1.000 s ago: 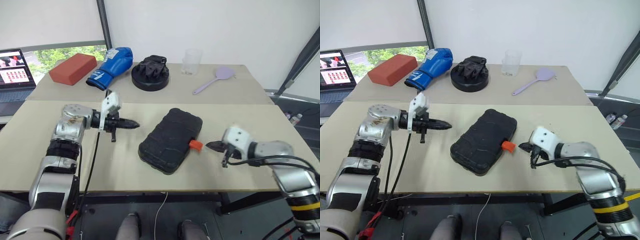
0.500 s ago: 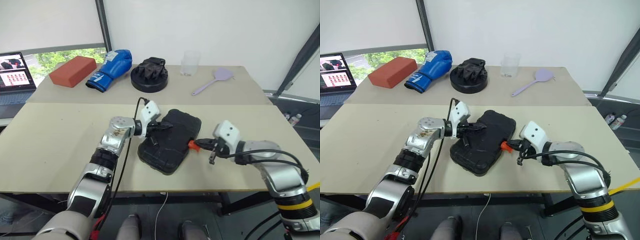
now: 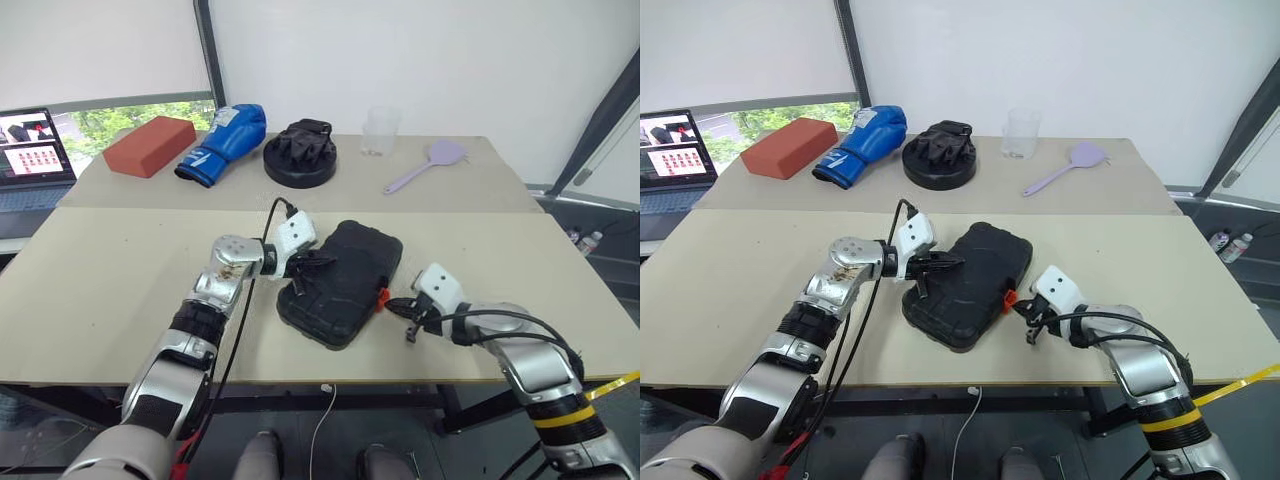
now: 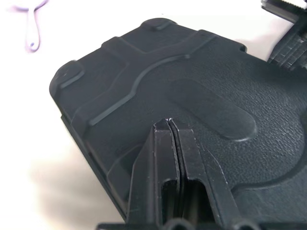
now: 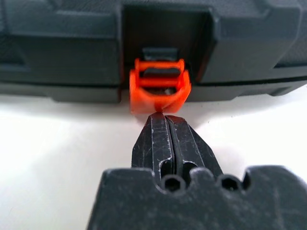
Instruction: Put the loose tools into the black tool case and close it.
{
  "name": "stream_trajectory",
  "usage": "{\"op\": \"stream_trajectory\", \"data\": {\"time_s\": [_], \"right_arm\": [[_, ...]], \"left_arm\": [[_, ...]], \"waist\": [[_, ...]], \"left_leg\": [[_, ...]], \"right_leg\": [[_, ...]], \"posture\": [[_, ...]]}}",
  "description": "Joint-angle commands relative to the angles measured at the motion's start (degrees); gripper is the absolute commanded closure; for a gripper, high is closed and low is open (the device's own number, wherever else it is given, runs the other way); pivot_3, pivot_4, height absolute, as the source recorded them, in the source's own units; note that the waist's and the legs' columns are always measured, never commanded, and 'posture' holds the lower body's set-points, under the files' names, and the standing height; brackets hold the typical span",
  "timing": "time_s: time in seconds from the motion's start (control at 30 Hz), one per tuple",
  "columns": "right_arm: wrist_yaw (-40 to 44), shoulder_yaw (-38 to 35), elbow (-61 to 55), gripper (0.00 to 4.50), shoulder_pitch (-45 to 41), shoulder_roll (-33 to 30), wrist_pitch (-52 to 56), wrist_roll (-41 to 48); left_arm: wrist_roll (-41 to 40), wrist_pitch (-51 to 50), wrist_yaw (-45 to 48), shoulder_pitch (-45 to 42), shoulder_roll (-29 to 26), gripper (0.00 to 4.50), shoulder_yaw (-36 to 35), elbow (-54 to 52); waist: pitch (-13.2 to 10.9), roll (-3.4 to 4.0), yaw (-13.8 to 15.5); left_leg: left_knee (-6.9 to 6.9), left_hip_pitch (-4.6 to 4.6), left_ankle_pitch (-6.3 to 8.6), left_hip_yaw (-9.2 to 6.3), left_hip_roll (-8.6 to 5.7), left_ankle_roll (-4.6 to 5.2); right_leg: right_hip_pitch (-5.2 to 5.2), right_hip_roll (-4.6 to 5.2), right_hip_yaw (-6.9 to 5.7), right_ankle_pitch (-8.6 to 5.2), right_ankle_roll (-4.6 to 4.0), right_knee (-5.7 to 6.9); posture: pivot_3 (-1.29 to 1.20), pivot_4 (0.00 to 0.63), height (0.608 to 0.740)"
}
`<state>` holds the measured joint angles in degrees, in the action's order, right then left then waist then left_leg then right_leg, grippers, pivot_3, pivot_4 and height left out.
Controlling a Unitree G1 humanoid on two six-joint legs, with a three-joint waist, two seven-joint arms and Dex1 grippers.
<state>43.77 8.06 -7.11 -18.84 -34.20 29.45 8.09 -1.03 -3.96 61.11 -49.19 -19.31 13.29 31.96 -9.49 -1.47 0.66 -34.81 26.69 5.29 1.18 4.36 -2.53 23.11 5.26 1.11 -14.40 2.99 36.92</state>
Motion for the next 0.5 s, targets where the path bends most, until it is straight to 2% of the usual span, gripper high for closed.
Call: {"op": "stream_trajectory", "data": {"time_s": [0.03, 0.2, 0.4, 0.5], "right_arm": [[-0.14, -1.23, -2.01, 4.50, -1.28, 0.65, -0.70, 1.02], [0.93, -3.08, -7.82, 4.50, -2.11, 1.61, 2.23, 5.21], [0.24, -6.69, -12.72, 4.50, -4.92, 2.71, 9.25, 11.59], [-0.02, -5.06, -11.02, 4.50, -4.58, 1.56, 7.98, 9.37]], "left_arm": [[5.23, 4.61, 1.90, 2.90, -1.32, 4.43, 5.76, 0.97], [9.50, 11.96, 1.81, 2.90, -2.35, 4.43, 9.32, 2.50], [10.23, 12.63, 0.96, 2.07, -1.49, 4.43, 9.31, 5.29], [9.88, 12.34, 1.06, 2.16, -1.33, 4.43, 8.81, 5.62]], "waist": [[0.03, 0.01, -0.03], [0.22, 0.26, -0.25], [0.42, 0.55, -0.66], [0.66, 0.56, -0.35]], "left_leg": [[0.01, 0.00, 0.00, 0.00, 0.00, 0.01], [0.08, -0.05, 0.01, 0.00, 0.00, 0.02], [0.11, -0.33, 0.04, 0.01, 0.01, -0.01], [0.11, -0.47, 0.06, 0.01, 0.01, -0.04]], "right_leg": [[0.00, 0.00, 0.00, 0.00, 0.01, -0.01], [0.00, 0.00, 0.01, -0.04, 0.00, -0.02], [-0.16, 0.00, 0.03, -0.10, -0.11, 0.01], [-0.27, 0.02, -0.01, -0.11, -0.10, -0.09]], "posture": [[0.00, 0.150, 0.735], [0.00, 0.150, 0.735], [0.00, 0.150, 0.735], [0.00, 0.150, 0.735]]}}
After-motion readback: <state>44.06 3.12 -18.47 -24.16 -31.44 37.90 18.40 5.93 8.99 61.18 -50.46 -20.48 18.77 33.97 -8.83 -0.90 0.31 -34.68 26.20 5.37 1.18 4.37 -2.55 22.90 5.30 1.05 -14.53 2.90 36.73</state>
